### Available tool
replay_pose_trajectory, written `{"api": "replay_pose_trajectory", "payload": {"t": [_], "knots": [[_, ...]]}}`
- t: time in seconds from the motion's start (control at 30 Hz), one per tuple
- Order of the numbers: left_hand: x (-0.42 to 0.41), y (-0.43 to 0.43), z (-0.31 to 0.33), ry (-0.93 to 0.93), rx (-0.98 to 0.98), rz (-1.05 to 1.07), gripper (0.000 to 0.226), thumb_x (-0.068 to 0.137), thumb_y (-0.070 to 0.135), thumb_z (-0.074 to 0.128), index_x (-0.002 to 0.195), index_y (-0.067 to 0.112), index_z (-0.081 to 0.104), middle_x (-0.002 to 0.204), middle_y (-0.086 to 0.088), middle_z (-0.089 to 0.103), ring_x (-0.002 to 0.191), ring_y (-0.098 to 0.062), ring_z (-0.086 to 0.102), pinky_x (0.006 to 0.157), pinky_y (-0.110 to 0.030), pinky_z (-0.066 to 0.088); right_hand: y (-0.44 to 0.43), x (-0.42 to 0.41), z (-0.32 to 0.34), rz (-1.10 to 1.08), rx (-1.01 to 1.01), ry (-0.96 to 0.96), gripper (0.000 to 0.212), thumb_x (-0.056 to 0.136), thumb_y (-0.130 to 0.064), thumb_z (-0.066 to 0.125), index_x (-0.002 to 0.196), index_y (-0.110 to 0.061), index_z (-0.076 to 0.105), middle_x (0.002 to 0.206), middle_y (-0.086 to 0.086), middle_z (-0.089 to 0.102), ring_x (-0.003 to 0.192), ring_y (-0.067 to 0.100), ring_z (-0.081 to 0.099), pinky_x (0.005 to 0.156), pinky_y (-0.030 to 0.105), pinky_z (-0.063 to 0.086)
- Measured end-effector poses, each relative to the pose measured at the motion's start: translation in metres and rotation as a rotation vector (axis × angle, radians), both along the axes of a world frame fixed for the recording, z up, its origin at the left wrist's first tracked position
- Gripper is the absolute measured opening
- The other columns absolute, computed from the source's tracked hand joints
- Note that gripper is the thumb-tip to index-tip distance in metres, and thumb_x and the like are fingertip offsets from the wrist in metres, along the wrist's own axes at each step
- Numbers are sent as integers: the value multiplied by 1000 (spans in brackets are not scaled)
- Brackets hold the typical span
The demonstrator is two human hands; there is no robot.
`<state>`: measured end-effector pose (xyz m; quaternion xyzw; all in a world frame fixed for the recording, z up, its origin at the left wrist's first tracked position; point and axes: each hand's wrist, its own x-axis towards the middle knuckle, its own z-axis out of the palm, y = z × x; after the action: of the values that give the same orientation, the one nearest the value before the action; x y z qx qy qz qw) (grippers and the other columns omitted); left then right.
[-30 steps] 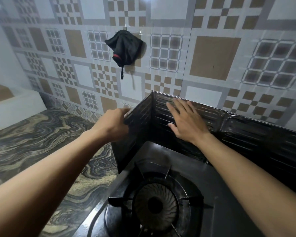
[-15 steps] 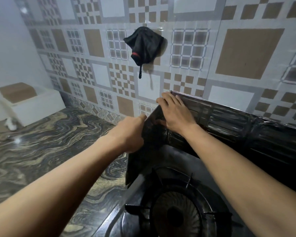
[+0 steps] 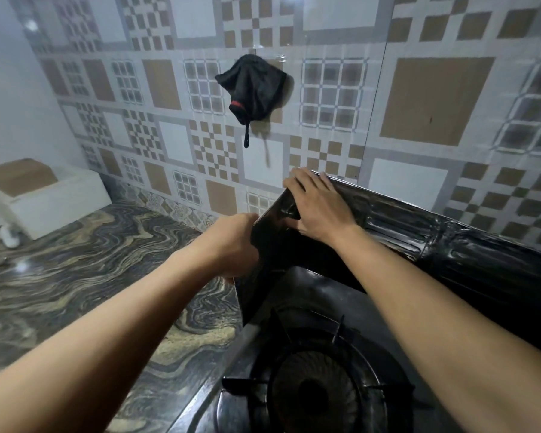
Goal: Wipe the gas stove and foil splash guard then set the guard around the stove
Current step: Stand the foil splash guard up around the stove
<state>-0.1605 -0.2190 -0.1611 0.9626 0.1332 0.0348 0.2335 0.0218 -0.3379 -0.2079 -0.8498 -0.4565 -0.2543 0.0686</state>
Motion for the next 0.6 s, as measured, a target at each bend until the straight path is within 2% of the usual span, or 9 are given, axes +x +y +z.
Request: {"api": "replay_pose_trajectory", "payload": {"t": [0.13, 0.27, 0.37, 0.43, 0.5, 0.6], "knots": [[-2, 1, -2, 3, 56, 24, 18, 82, 8, 54, 91, 24, 56, 83, -5, 63, 64, -19, 62, 43, -29, 55, 4, -3, -4, -48, 25, 16, 81, 81, -48, 75, 143, -16, 36, 152, 11, 37, 145, 32, 28, 117, 55, 24], [-3, 1, 4, 3, -108, 44, 16, 93, 10, 55, 106, 16, 63, 86, -12, 65, 60, -27, 70, 45, -37, 59, -2, -4, -3, -5, 2, 128, 91, 88, -44, 69, 157, -20, 13, 163, 12, 20, 150, 30, 18, 122, 50, 17], [-4, 0, 7, 18, -117, 54, 19, 91, 8, 56, 106, 15, 64, 86, -13, 66, 59, -30, 71, 45, -40, 60, -16, -6, 3, -6, -13, 130, 93, 91, -50, 63, 158, -21, 6, 164, 12, 17, 151, 27, 16, 123, 44, 13], [-5, -2, 7, 33, -90, 64, 23, 86, 6, 55, 105, 16, 64, 85, -13, 67, 56, -30, 71, 45, -41, 59, -30, -11, 5, -17, -16, 114, 88, 93, -54, 58, 158, -20, 9, 163, 12, 20, 150, 27, 19, 123, 43, 14], [-5, -3, 6, 44, -70, 84, 27, 83, 5, 54, 108, 14, 62, 84, -13, 68, 56, -28, 71, 47, -40, 60, -46, -19, 5, -38, -29, 84, 79, 95, -49, 55, 157, -18, 17, 161, 13, 25, 149, 29, 23, 122, 44, 16], [-2, -8, 7, 18, -20, 86, 45, 83, 7, 62, 127, 14, 54, 101, -15, 69, 81, -27, 70, 67, -36, 61, -77, -29, 1, -110, -41, 29, 64, 95, -34, 56, 151, -10, 34, 157, 16, 34, 146, 31, 29, 121, 46, 20]]}}
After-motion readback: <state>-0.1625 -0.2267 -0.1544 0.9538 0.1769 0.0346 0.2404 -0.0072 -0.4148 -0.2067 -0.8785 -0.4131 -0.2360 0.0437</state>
